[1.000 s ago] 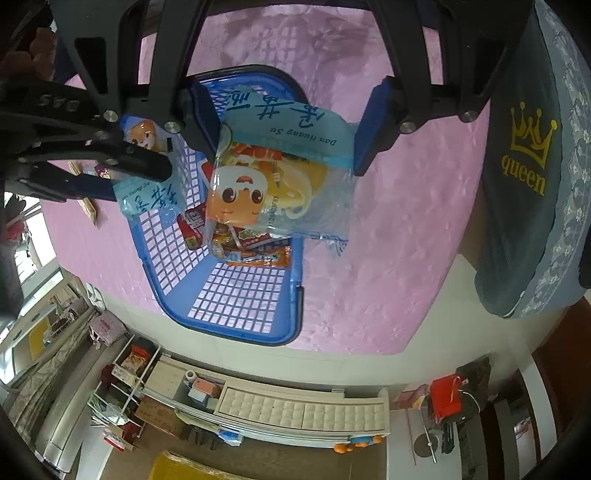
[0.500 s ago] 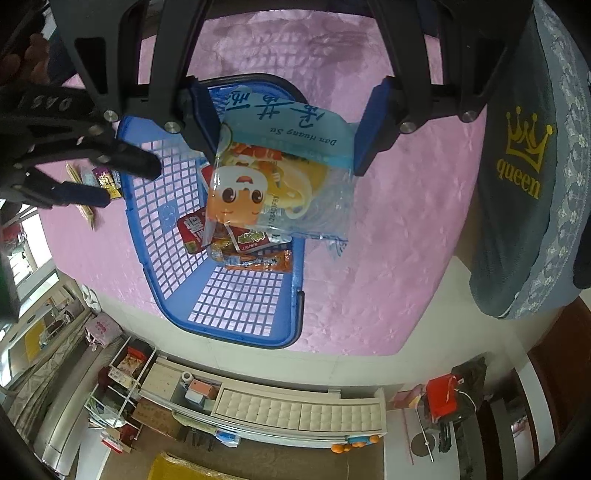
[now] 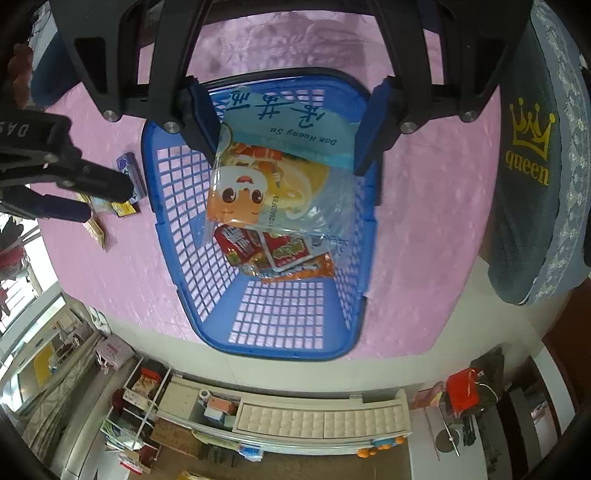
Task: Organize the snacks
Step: 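Lower the pastry pack into the basket and open the left tool, then move both open tools back to the remaining snacks on the table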
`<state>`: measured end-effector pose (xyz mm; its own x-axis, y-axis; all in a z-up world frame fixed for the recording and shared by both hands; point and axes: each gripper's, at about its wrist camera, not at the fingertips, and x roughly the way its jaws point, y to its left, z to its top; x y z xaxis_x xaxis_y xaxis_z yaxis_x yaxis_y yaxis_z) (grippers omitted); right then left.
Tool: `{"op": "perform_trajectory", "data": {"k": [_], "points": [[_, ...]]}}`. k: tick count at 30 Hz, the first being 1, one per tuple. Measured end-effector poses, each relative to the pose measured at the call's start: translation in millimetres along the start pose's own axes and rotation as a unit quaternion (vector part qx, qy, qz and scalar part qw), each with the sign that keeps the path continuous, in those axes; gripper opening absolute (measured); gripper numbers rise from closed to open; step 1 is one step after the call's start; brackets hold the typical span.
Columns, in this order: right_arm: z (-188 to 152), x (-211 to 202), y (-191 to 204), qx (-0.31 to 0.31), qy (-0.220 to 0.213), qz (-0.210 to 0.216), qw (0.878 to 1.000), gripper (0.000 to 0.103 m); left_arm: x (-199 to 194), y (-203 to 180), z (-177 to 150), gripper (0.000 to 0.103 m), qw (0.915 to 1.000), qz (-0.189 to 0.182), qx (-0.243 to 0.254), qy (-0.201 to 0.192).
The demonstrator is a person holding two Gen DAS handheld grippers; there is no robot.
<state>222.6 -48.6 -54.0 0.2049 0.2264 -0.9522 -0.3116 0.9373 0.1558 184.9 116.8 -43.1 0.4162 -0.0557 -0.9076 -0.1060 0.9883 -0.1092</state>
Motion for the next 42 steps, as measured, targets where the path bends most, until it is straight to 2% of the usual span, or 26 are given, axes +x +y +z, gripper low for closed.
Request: {"op": "perform_trajectory", "data": {"k": [9,11,13,14,25,29,36,42], "points": [[-3.7,3.5,-21.8,0.016,0.004,0.002,1.000,0.086,20.5,-15.8,0.2,0.066,0.9994,-0.018,-0.004,0.030],[-4.6,4.9,-25.4,0.019,0.005,0.003,1.000,0.086,23.1,-20.1,-0.6,0.070,0.9992,-0.022,-0.002,0.032],[-5.7,5.4,-27.3,0.020,0.006,0.004,1.000,0.086,21.9,-23.7,0.1,0.077,0.9993,-0.022,0.000,0.029],[-6.4,5.3,-27.4,0.020,0.007,0.004,1.000,0.086,20.4,-24.7,0.5,0.077,0.9994,-0.022,0.001,0.028],[-17.4,-9.4,-28.2,0.016,-0.001,0.012,1.000,0.086,-10.6,-34.8,-4.1,0.077,0.9997,-0.014,0.018,-0.002],[-24.5,-19.0,-28.2,0.014,-0.007,0.016,1.000,0.086,-23.8,-38.1,-9.7,0.078,0.9994,-0.030,0.012,-0.009],[-38.8,-42.6,-34.7,0.015,-0.023,0.023,0.999,0.086,-45.8,-53.9,-16.8,0.078,0.9990,-0.028,0.019,-0.028],[-53.5,-62.7,-53.6,0.021,-0.035,0.018,0.999,0.086,-56.9,-82.5,-19.7,0.081,0.9978,-0.045,0.032,-0.037]]}}
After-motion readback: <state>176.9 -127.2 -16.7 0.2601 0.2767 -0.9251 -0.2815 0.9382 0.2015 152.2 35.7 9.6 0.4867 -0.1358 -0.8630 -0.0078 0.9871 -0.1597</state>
